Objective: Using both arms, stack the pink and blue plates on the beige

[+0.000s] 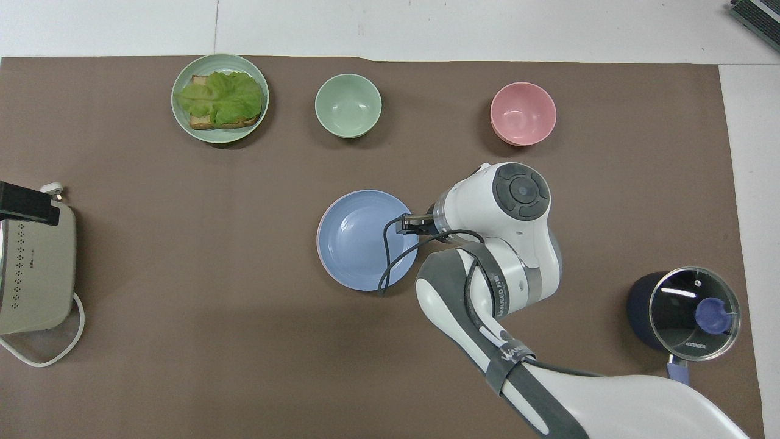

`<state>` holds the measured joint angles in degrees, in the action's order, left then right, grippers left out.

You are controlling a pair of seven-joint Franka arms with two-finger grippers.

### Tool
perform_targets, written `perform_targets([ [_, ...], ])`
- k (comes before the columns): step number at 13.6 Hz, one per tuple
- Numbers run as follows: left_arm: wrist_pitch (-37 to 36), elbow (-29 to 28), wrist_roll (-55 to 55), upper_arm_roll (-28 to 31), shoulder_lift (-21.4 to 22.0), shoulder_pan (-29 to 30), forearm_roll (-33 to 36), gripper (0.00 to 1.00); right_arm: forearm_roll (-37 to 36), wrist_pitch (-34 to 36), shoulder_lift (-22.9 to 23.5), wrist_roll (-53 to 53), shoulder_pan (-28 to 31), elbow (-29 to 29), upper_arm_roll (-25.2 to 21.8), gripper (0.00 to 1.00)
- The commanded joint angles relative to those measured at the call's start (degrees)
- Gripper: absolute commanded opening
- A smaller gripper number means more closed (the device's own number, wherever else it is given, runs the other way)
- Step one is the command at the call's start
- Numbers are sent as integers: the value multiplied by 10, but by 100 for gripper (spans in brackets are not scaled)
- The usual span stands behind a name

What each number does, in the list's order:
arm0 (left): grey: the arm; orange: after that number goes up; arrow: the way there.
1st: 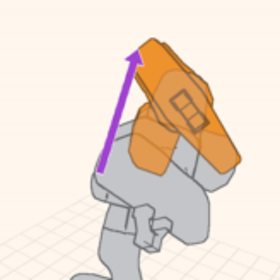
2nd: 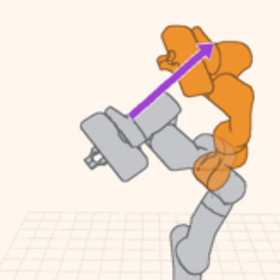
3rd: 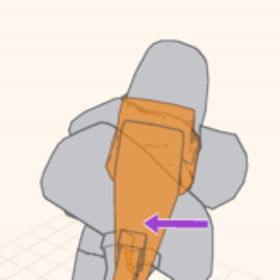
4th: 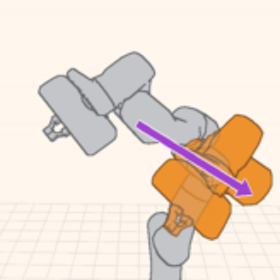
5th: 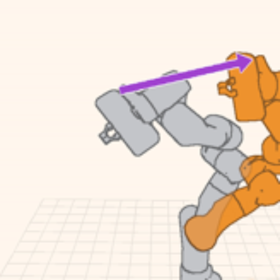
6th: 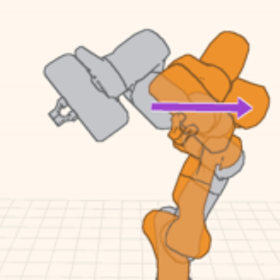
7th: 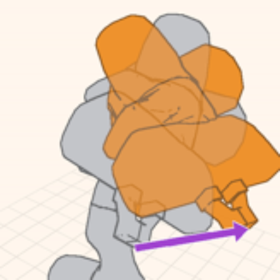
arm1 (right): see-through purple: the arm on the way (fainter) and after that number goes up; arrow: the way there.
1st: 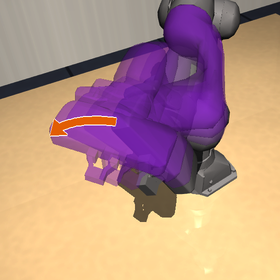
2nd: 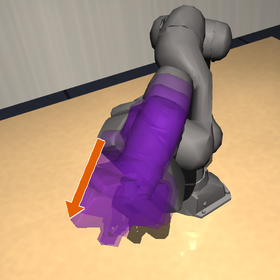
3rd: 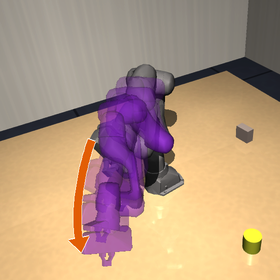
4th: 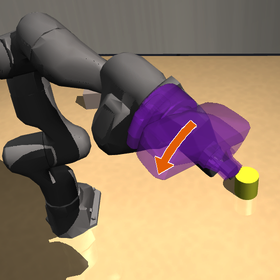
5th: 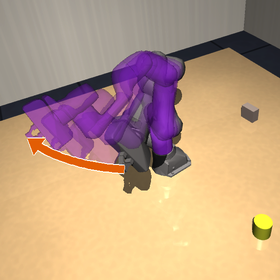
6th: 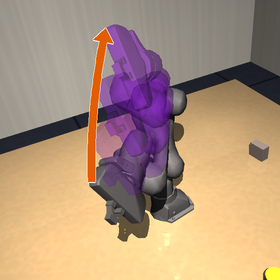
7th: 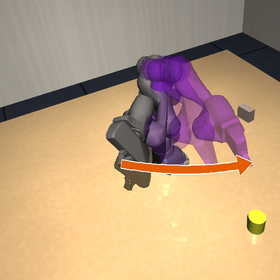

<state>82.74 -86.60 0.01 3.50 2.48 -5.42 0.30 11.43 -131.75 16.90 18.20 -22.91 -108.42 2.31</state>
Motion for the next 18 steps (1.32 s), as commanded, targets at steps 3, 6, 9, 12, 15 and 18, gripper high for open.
perform_targets([
  [3,-7,4,-1,-2,5,2,5,100,-95,45,-72,-15,80,7,-1,100],
  [6,-7,4,-1,-2,5,2,5,100,-99,124,-106,-21,124,38,-2,100],
  [9,-7,4,-1,-2,5,2,4,100,-99,198,-147,-41,159,59,-3,100],
  [12,-7,4,-1,-2,5,2,5,100,-100,248,-196,-41,179,59,-5,100],
  [15,-7,4,-1,-2,5,2,5,100,-110,298,-224,-41,183,79,-6,100],
  [18,-7,4,-1,-2,4,2,5,100,-115,370,-226,-43,194,133,-6,100],
])
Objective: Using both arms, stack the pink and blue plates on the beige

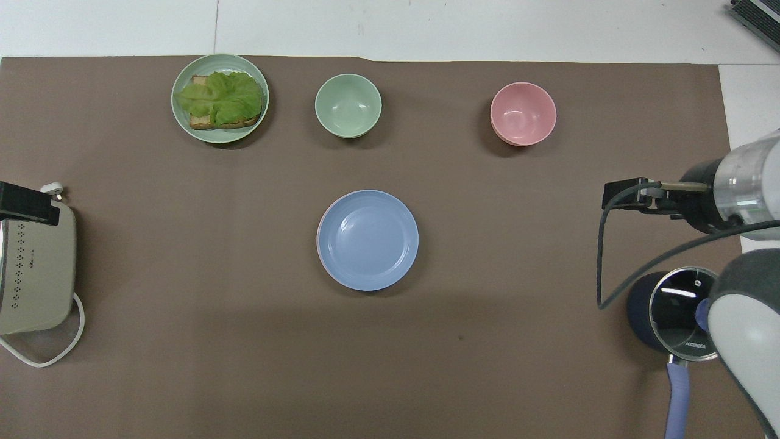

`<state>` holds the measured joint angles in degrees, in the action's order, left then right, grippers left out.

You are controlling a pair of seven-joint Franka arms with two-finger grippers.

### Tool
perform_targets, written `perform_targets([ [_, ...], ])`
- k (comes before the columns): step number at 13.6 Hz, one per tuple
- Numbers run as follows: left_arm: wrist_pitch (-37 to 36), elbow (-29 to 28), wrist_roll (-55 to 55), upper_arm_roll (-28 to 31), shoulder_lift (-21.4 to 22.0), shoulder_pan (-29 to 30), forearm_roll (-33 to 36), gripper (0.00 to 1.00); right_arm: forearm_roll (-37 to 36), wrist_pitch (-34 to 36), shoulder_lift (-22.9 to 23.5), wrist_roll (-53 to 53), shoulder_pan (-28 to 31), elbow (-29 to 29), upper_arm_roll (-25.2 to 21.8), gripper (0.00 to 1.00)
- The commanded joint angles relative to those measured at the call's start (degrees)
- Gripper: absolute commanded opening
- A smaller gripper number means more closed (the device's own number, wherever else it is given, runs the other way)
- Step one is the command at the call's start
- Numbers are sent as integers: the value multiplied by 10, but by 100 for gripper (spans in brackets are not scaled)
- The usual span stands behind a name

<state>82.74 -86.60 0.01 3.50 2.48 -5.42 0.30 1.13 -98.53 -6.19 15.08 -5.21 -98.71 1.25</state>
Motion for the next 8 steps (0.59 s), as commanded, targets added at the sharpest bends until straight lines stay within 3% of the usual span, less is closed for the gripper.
perform_targets([
  [1,-7,4,-1,-2,5,2,5,100,-18,58,5,-23,25,53,3,100],
  [4,-7,4,-1,-2,5,2,5,100,-23,105,6,-90,38,81,-12,100],
  [8,-7,4,-1,-2,5,2,5,100,-21,123,-2,-105,37,70,-21,100],
])
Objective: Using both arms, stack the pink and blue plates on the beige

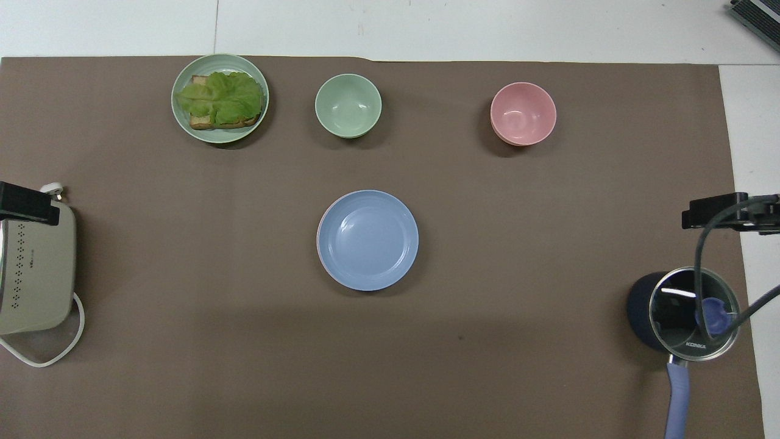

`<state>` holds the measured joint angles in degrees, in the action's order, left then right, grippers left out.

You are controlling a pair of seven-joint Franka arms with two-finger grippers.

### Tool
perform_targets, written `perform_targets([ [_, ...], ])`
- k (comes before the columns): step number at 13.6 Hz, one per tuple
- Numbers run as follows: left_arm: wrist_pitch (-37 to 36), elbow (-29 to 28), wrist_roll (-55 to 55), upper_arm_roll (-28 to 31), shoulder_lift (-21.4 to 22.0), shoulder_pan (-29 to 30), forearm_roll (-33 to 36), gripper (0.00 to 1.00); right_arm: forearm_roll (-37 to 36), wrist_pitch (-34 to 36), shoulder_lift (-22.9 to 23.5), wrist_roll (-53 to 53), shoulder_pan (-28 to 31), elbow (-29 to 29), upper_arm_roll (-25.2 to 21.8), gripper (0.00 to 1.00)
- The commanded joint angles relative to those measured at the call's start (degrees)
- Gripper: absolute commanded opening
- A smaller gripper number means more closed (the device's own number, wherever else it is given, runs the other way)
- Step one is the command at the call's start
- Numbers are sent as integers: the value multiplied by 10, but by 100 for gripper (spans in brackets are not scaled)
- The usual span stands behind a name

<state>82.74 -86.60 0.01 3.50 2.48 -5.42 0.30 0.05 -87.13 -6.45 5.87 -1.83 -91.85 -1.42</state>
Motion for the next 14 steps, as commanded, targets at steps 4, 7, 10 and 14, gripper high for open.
perform_targets([
  [4,-8,4,-1,-2,5,2,5,100,-2,-11,-7,3,-2,-22,6,100],
  [7,-8,4,-1,-2,5,2,5,100,-2,-14,-11,5,2,-26,9,100],
  [10,-8,4,-1,-2,5,2,5,100,1,-13,-11,5,3,-26,7,100],
  [14,-8,4,-1,-2,5,2,5,100,1,-8,-9,-41,5,-28,4,100],
])
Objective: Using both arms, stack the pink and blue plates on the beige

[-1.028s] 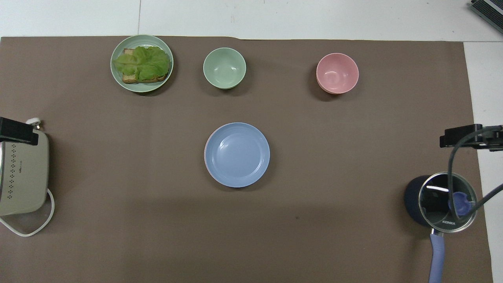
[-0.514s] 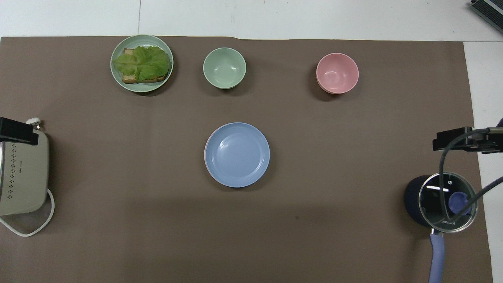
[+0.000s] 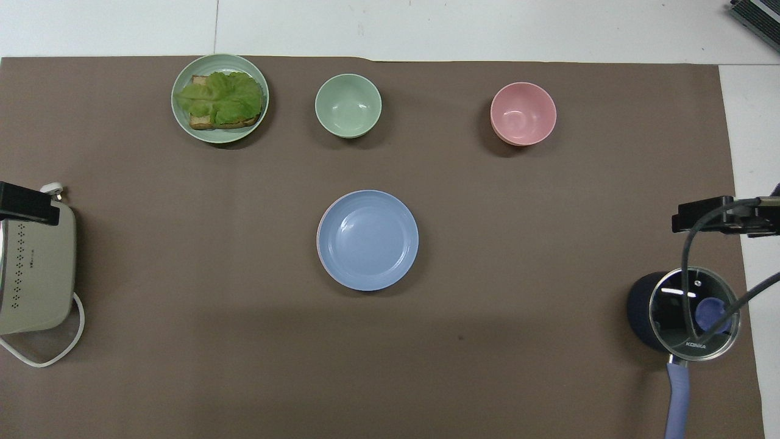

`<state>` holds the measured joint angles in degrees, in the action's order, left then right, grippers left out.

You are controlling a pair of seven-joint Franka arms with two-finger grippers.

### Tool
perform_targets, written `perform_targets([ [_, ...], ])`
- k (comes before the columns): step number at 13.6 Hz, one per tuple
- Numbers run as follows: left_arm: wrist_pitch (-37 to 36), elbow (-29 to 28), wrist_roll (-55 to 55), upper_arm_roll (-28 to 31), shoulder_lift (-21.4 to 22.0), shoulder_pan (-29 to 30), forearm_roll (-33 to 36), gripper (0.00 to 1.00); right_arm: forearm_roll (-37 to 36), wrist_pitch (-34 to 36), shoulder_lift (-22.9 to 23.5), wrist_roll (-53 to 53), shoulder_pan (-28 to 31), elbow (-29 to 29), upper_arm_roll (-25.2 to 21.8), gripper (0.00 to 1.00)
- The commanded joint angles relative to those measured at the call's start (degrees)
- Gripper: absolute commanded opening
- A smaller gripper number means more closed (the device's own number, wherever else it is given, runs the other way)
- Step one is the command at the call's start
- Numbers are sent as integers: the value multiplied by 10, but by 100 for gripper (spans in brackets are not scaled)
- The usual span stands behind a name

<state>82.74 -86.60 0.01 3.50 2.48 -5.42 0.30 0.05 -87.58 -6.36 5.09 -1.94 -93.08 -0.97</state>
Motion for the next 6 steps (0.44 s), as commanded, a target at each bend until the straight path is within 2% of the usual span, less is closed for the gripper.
perform_targets([
  [1,-7,4,-1,-2,5,2,5,100,1,-8,-9,-35,6,-16,0,100],
  [6,-8,4,-1,-2,5,2,5,100,9,-10,-8,-25,11,-18,0,100],
])
